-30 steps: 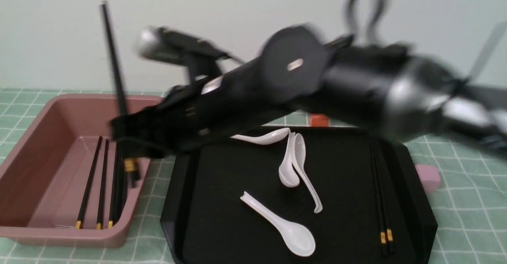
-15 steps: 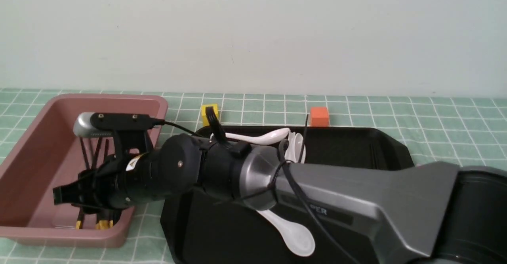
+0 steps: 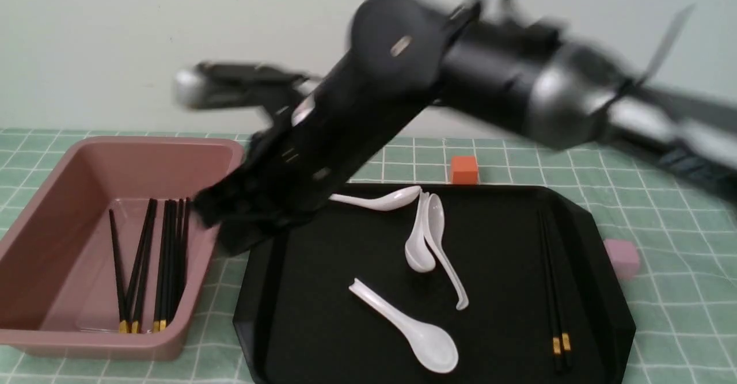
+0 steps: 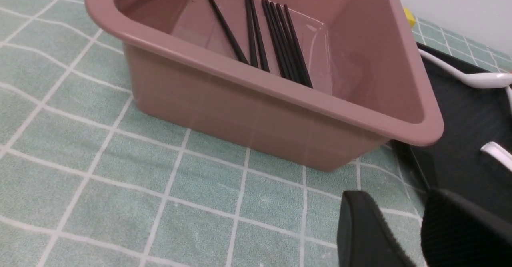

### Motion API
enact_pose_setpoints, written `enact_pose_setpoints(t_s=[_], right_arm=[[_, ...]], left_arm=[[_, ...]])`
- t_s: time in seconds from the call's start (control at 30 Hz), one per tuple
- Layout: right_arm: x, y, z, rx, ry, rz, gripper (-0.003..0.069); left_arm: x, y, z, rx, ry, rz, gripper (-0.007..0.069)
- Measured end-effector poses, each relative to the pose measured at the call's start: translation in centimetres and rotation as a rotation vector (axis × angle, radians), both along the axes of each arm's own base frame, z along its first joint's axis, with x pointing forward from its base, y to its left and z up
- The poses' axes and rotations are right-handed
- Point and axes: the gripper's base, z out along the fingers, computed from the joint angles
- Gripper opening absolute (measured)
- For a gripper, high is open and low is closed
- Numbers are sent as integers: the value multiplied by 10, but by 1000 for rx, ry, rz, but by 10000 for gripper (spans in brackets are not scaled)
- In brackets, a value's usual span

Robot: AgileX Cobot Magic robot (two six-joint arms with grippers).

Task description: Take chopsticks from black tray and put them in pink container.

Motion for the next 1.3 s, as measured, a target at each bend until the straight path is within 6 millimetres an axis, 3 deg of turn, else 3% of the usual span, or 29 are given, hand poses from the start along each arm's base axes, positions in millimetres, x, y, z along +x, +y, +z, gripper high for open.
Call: enact_pose_setpoints(t_s=[0.03, 0.1, 0.27, 0.37, 0.43, 0.47, 0.53, 0.57, 0.6, 0.7, 0.83, 0.87, 1.03, 1.17, 1.3], right_arm=[[-2, -23, 18, -33, -7, 4, 29], [-6, -48, 42, -36, -46, -20, -8], [-36, -108, 94, -37, -189, -98, -15], [-71, -148, 118, -61, -286, -166, -15], [-98, -174, 126, -86, -339, -220, -15], [-100, -177, 124, -94, -335, -226, -15], [-142, -213, 124, -114, -408, -282, -13], [-141, -212, 121, -124, -400, -283, -14], [-168, -232, 112, -105, -451, -310, -13], [-204, -259, 93, 1, -592, -369, -13], [-235, -282, 39, 174, -774, -445, -11], [-245, -289, 15, 245, -828, -476, -11], [-251, -295, -49, 387, -871, -555, -8], [-247, -293, -69, 399, -869, -570, -6], [-246, -293, -71, 398, -868, -571, -3]], left_arm=[[0, 0, 0, 0, 0, 0, 238], [0, 0, 0, 0, 0, 0, 238], [0, 0, 0, 0, 0, 0, 238], [0, 0, 0, 0, 0, 0, 238], [0, 0, 0, 0, 0, 0, 238], [0, 0, 0, 0, 0, 0, 238], [0, 0, 0, 0, 0, 0, 238], [0, 0, 0, 0, 0, 0, 238], [0, 0, 0, 0, 0, 0, 238], [0, 0, 0, 0, 0, 0, 238], [0, 0, 0, 0, 0, 0, 238], [0, 0, 0, 0, 0, 0, 238], [0, 0, 0, 0, 0, 0, 238], [0, 0, 0, 0, 0, 0, 238], [0, 0, 0, 0, 0, 0, 238]])
